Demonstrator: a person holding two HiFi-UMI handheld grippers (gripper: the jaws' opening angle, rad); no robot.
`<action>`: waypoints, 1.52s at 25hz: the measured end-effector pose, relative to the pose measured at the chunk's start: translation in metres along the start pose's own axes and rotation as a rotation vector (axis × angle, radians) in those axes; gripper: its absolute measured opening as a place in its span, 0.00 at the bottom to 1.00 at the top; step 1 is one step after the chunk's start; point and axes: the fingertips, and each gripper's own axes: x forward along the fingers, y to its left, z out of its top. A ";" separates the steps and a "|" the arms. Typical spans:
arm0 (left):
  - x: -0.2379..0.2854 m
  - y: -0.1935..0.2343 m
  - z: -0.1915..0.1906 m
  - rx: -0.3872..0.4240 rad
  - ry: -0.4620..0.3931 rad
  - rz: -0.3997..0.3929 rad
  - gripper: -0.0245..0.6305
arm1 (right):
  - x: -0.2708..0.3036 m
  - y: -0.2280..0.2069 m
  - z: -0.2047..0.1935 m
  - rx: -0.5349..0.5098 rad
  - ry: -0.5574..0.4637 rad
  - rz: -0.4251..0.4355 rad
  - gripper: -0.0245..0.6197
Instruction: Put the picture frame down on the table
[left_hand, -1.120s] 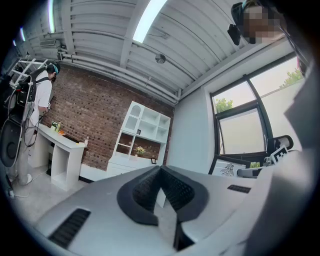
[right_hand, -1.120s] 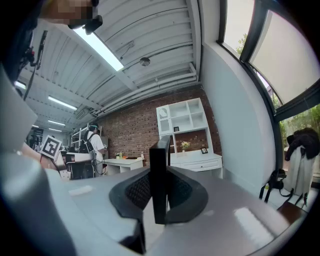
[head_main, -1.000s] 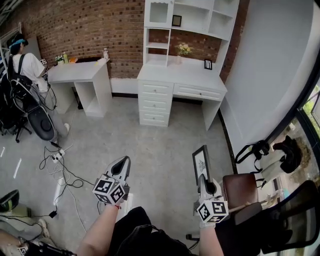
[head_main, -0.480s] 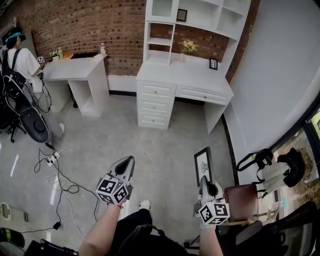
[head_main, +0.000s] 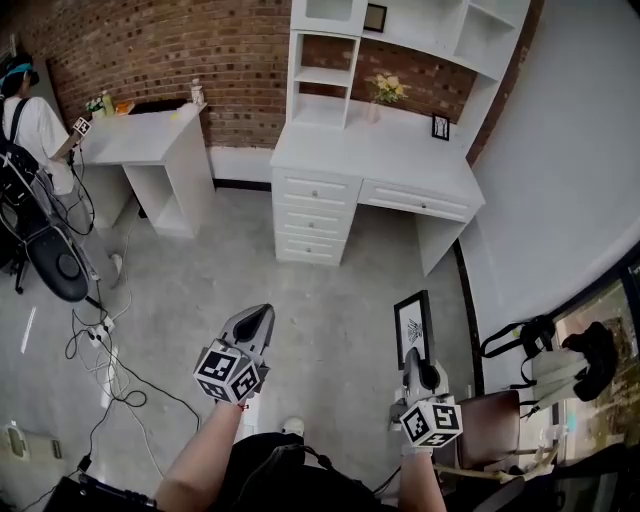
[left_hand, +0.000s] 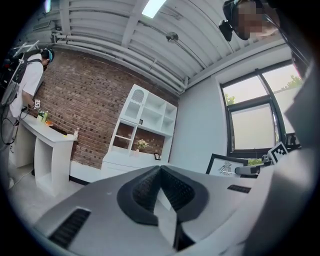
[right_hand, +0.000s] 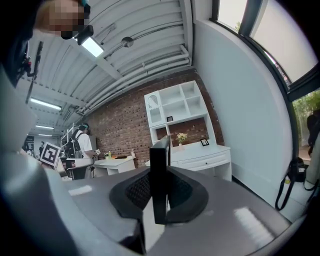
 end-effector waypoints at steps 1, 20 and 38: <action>0.008 0.007 0.001 0.000 0.001 -0.003 0.04 | 0.011 0.000 0.000 0.001 -0.002 -0.002 0.10; 0.124 0.063 -0.004 -0.014 0.027 -0.013 0.04 | 0.122 -0.064 0.003 0.034 0.005 -0.061 0.10; 0.290 0.110 0.013 -0.027 0.019 0.109 0.04 | 0.319 -0.150 0.037 0.031 0.052 0.071 0.10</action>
